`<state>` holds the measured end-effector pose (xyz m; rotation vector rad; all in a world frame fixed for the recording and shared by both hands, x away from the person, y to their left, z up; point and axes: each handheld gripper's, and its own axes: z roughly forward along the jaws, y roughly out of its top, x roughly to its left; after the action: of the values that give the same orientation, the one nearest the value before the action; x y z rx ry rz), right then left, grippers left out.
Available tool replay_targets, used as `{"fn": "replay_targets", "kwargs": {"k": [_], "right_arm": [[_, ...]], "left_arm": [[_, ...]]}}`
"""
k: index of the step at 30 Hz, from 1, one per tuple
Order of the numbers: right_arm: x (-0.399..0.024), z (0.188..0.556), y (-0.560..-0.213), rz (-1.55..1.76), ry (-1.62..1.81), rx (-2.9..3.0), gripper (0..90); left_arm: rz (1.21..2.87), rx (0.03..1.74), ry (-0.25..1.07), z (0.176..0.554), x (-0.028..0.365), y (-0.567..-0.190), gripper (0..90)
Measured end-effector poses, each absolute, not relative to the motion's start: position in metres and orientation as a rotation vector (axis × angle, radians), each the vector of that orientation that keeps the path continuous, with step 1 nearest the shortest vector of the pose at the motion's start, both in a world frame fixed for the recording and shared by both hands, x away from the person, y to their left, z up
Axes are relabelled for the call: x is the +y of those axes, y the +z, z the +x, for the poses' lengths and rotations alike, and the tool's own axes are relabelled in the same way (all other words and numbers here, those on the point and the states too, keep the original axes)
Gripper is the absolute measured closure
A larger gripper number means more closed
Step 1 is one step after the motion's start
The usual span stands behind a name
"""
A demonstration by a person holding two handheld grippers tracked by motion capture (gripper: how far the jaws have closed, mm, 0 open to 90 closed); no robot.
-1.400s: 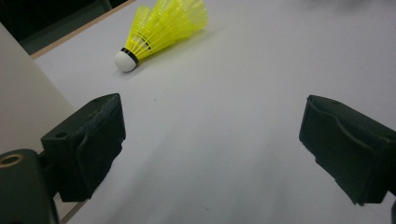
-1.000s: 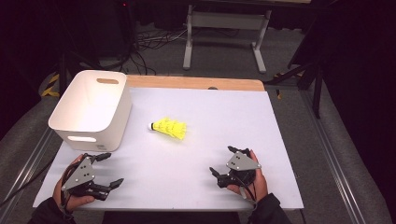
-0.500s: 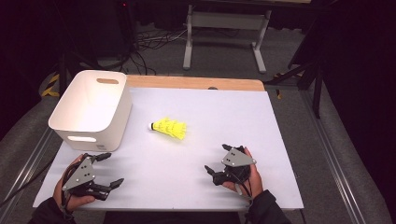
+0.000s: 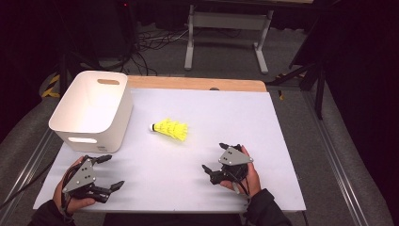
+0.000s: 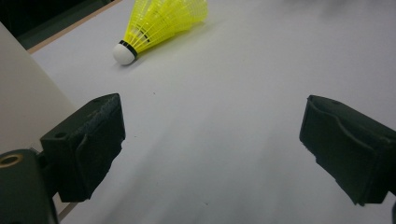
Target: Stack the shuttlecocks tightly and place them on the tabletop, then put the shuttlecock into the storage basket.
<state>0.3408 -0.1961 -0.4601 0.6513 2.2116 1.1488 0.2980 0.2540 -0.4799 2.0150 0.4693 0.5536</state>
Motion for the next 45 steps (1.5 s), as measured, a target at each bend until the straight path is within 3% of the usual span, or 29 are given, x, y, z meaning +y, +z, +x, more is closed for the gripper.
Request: {"fn": "replay_targets", "kwargs": {"k": [23,45], "right_arm": [[-0.159,0.383,-0.459,0.71,1.223,2.305,19.3],[-0.117,0.421,-0.461,0.752,1.191,2.412,22.2]], "left_arm": [[2.017,0.456,0.558,0.295,0.252,-0.479,7.6],[2.014,0.45,0.55,0.297,0.252,-0.479,7.6]]}}
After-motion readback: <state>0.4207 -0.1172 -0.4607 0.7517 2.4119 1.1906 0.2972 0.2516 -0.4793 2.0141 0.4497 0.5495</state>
